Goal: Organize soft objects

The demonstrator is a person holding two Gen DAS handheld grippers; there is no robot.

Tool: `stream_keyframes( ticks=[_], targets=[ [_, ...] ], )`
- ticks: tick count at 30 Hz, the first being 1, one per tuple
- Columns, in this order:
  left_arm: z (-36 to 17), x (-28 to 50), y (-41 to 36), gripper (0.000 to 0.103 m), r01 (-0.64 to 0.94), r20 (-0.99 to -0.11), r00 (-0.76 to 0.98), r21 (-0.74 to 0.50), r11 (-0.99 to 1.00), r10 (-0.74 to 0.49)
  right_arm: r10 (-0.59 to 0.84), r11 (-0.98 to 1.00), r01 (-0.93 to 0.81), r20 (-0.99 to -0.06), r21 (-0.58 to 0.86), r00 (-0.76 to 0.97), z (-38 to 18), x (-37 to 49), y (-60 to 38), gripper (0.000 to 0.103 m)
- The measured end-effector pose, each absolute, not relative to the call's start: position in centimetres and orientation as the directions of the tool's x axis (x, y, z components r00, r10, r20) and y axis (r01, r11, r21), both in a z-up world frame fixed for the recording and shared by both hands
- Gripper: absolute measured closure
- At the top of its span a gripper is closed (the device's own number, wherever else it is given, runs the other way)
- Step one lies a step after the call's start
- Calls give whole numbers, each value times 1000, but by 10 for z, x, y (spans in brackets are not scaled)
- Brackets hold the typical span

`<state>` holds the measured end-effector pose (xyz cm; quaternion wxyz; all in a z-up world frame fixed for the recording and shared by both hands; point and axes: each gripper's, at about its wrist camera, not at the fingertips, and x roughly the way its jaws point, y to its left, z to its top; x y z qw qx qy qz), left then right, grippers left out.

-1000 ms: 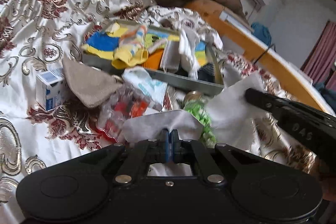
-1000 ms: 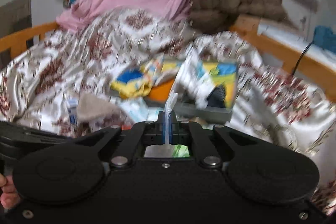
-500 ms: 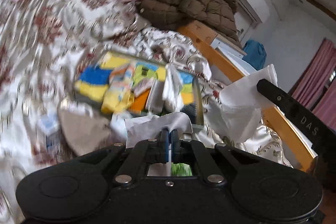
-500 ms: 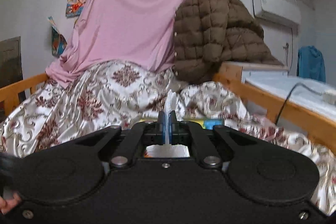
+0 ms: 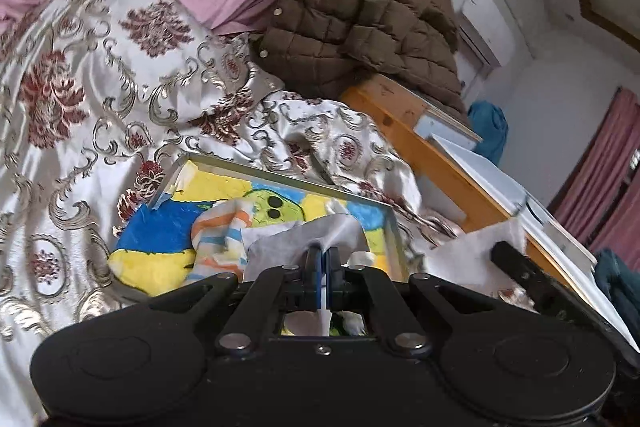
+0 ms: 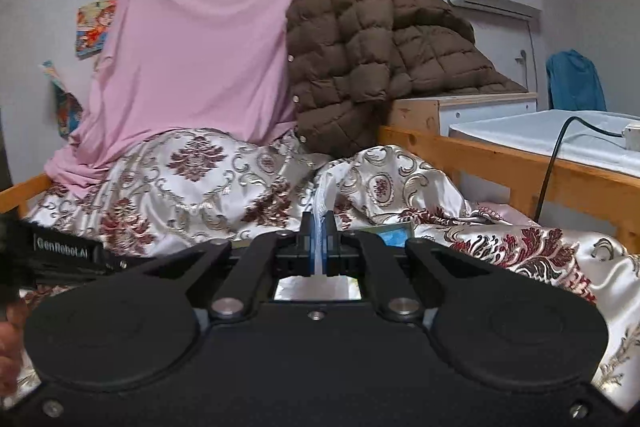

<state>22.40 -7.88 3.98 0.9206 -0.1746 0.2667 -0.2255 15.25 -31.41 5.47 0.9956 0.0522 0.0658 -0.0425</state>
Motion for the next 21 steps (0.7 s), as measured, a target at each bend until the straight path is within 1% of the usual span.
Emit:
stream_keyframes(
  ticks=[4,9,16,18,21],
  targets=[
    [27,254,-75,103,316,-388,779,-436,843,-492,-84,983,106,-147,153,986,50,184,-321,103],
    [10,287,-63,103,289,-375,780,-495,819,-501,-92,976,122,-167,180,982,46,224,-328,103],
    [-24,310,-65,103,279,-429,741,-503,818,-517,-88,977,131,-245,167,966,21,260,-319,103],
    [-33,314,-66,103,269,-455,728,-498,824,-513,-91,980,136,-281,146,955,12,267,-315,103],
    [-43,318,-70,103,263,-494,705,-482,835,-508,-102,980,157,-361,125,927,-1,288,-310,103]
  ],
)
